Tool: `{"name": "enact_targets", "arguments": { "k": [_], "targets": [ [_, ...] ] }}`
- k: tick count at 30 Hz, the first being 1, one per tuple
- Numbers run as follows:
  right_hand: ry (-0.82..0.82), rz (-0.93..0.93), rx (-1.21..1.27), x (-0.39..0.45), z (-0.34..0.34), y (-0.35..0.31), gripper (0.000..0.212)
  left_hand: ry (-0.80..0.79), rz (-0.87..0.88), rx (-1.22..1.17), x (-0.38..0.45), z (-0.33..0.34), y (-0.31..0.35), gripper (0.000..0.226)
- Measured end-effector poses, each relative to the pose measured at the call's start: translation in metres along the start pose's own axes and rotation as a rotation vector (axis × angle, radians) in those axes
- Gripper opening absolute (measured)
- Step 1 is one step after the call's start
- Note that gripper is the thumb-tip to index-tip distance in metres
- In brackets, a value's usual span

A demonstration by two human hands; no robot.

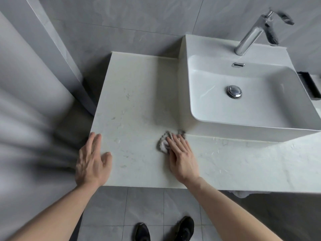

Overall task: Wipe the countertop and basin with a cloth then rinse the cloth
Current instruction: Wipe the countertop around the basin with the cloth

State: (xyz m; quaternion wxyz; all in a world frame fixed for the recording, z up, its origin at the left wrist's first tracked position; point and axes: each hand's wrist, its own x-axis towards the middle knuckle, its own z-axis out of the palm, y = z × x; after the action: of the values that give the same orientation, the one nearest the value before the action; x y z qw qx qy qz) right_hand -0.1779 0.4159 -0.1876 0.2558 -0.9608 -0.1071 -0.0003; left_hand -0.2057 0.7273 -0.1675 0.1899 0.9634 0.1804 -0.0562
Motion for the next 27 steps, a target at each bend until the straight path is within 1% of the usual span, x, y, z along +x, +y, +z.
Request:
{"name": "enact_targets", "arguments": {
  "k": [3, 5, 7, 9, 10, 11, 13, 15, 17, 19, 21, 22, 27],
  "targets": [
    [0.079, 0.116, -0.046, -0.027, -0.031, 0.048, 0.049, -0.002, -0.002, -0.003, 0.0, 0.0, -0.001, 0.068],
    [0.171, 0.284, -0.031, -0.038, -0.048, 0.073, 0.045, -0.005, 0.006, -0.004, 0.001, 0.0, 0.0, 0.069],
    [0.244, 0.464, 0.004, -0.042, -0.062, 0.082, 0.042, -0.004, 0.006, -0.002, 0.001, -0.001, 0.001, 0.069],
    [0.296, 0.555, 0.063, -0.037, -0.068, 0.074, 0.041, 0.0, 0.003, 0.003, 0.001, -0.003, 0.003, 0.071],
    [0.321, 0.541, 0.104, -0.032, -0.067, 0.065, 0.04, 0.001, 0.004, 0.007, 0.0, -0.004, 0.003, 0.072],
    [0.337, 0.48, 0.15, -0.026, -0.065, 0.053, 0.039, 0.002, 0.005, 0.011, 0.0, -0.004, 0.003, 0.072],
    [0.307, 0.298, 0.227, -0.014, -0.05, 0.024, 0.037, 0.0, 0.002, 0.012, 0.0, -0.005, 0.005, 0.073],
    [0.211, 0.145, 0.225, -0.002, -0.026, -0.004, 0.042, 0.002, -0.008, 0.007, -0.001, -0.005, 0.007, 0.072],
    [0.087, 0.069, 0.157, 0.013, 0.0, -0.028, 0.05, 0.011, -0.015, 0.007, -0.002, -0.005, 0.007, 0.069],
    [-0.018, 0.021, 0.04, 0.025, 0.02, -0.044, 0.048, 0.008, -0.026, 0.001, 0.0, -0.004, 0.006, 0.067],
    [-0.058, -0.003, -0.032, 0.028, 0.025, -0.039, 0.048, 0.002, -0.021, 0.009, 0.0, -0.003, 0.005, 0.067],
    [-0.053, -0.003, -0.047, 0.026, 0.02, -0.03, 0.049, 0.001, -0.016, 0.014, 0.0, -0.003, 0.005, 0.068],
    [0.028, 0.043, -0.109, -0.011, -0.028, 0.037, 0.051, 0.01, -0.01, 0.003, -0.001, 0.0, 0.003, 0.068]
  ]
}}
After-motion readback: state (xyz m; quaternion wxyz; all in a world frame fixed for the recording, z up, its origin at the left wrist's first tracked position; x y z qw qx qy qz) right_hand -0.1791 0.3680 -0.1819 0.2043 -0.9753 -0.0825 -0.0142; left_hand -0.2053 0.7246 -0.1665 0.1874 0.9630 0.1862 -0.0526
